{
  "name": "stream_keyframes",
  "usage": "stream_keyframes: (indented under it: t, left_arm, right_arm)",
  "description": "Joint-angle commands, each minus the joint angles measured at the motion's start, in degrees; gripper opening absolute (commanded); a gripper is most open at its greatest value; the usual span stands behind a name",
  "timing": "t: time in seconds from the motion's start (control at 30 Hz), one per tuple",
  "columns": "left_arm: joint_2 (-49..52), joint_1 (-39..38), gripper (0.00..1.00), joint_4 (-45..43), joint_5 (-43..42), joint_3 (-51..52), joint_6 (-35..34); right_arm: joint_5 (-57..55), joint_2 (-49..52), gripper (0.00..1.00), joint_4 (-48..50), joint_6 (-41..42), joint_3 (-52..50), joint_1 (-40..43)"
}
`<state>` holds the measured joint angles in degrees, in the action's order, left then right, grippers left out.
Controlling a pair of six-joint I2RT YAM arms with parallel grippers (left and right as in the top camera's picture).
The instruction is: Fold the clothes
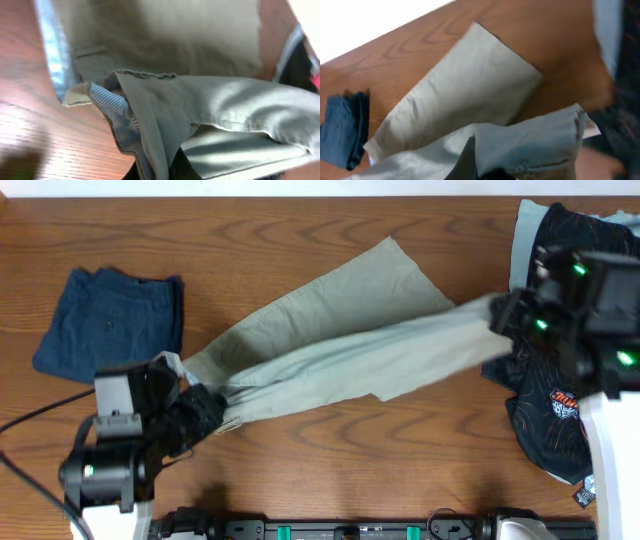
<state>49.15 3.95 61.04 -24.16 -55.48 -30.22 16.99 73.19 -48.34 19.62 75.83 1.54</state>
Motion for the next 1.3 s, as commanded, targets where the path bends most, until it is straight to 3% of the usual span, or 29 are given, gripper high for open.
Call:
stream_keyframes:
  t: [0.0,0.23,0.5,0.53,0.57,0.6,0.67,0.73,0.97,1.03,1.17,1.27]
  left_arm:
    - [3.43,0.74,0.06,0.07,13.62,-0.26,-6.71]
    - [12.92,0.74,0.06,-0.98,19.54,0.24,-12.09]
    - [24.33,0.74,0.07,-8.48,20.83,0.24,-12.33]
    - [26.32,0.74,0.08,-9.53,20.83,0.24,-12.33]
    - [27.56,0.74,0.17,-10.21,20.83,0.24,-12.33]
    - [29.05,0.74,0.46,-11.04,20.83,0.24,-12.33]
    - [31.76,0.92,0.84,-12.63,20.81,0.24,-12.31]
    - [33.57,1.66,0.97,-13.4,20.81,0.24,-12.31]
    - [34.67,4.59,0.98,-10.95,20.79,0.24,-10.97]
    - [34.8,4.61,0.98,-10.54,20.76,0.37,-10.49]
    - [35.26,4.61,0.98,-11.1,20.76,1.88,-10.32]
    - [36.28,4.61,0.98,-12.59,20.46,3.91,-9.33]
  right_arm:
    - [-7.98,4.26,0.01,5.01,-2.99,1.49,-1.88]
    - [-7.98,15.26,0.01,16.81,-2.97,1.49,-7.54]
    - [-7.96,26.49,0.01,27.08,-2.95,1.49,-11.67]
    - [-7.96,27.89,0.01,28.7,-2.95,1.49,-12.11]
    - [-7.93,29.11,0.02,30.1,-2.95,1.49,-12.5]
    - [-7.67,30.27,0.14,31.52,-2.95,1.49,-12.92]
    - [-7.32,32.5,0.71,33.94,-2.97,1.49,-13.81]
    - [-7.34,33.86,0.99,34.38,-2.99,1.49,-14.27]
    - [-8.22,34.18,0.98,27.74,-3.02,1.4,-13.84]
    - [-9.09,34.42,0.91,24.81,-3.04,1.25,-13.7]
    - [-13.2,36.35,0.59,19.5,-3.1,1.18,-13.84]
    - [-13.11,39.21,0.53,18.03,-4.52,1.16,-14.01]
